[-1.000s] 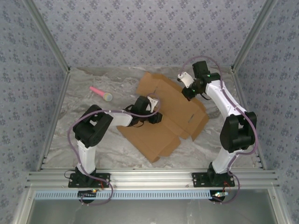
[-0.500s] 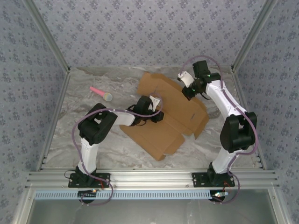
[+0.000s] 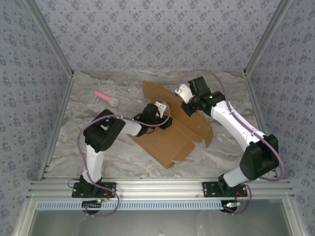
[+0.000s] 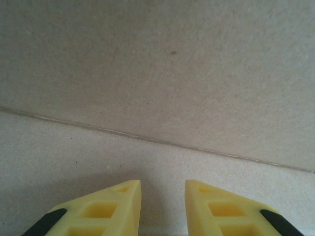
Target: Fold the paper box
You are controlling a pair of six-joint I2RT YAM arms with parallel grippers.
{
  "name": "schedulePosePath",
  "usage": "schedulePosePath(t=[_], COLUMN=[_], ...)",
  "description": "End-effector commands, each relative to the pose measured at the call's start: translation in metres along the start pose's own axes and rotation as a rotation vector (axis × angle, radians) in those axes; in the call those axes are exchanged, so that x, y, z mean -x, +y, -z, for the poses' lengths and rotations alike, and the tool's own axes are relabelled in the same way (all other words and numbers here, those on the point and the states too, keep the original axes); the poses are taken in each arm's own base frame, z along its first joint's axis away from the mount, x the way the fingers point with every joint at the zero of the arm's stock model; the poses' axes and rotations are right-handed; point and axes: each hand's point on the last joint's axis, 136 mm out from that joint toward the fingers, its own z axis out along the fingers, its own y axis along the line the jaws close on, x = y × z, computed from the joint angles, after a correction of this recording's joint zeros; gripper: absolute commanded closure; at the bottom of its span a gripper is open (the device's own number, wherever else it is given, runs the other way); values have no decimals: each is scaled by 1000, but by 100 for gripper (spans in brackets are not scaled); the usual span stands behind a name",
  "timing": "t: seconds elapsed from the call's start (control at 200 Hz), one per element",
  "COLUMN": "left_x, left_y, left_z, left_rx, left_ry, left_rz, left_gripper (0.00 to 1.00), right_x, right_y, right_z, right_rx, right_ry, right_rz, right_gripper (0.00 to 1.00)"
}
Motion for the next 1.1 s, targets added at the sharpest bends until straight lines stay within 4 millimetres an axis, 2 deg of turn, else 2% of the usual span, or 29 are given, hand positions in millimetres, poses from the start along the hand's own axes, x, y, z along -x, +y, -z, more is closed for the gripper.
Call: schedulePosePath(t=[0.0, 0.13, 0.28, 0.52, 0.575, 0.585, 0.615, 0.72, 0.864, 1.094], left_x=[-45, -44, -37, -27, -26, -25, -25, -21, -13, -4], left_y=[10, 8, 5, 1, 1, 1, 1, 3, 10, 36], left_z=[-5, -2, 5, 14, 16, 16, 18, 25, 46, 97], left_rx=[21, 13, 14, 15, 15, 15, 15, 12, 13, 104], left_ry=[97, 87, 67, 47, 42, 39, 37, 18, -3, -55], left_rz=[53, 59, 54, 47, 49, 50, 52, 67, 82, 130], left_gripper=[71, 70, 69, 64, 63, 63, 63, 60, 55, 52], right_x=[-12, -9, -5, 4, 11, 4, 2, 10, 17, 23], right_y=[6, 9, -5, -19, -22, -19, -19, -20, -21, -19], right_z=[-7, -9, -3, 0, 5, 0, -1, 2, 3, 0], right_rx=[-49, -79, -190, -395, -445, -443, -462, -534, -593, -685], right_ry=[38, 32, 49, 75, 62, 81, 88, 69, 19, -43], right_rz=[-29, -14, 41, 230, 268, 282, 308, 382, 425, 547], right_gripper=[100, 100, 100, 100, 100, 100, 100, 100, 100, 100])
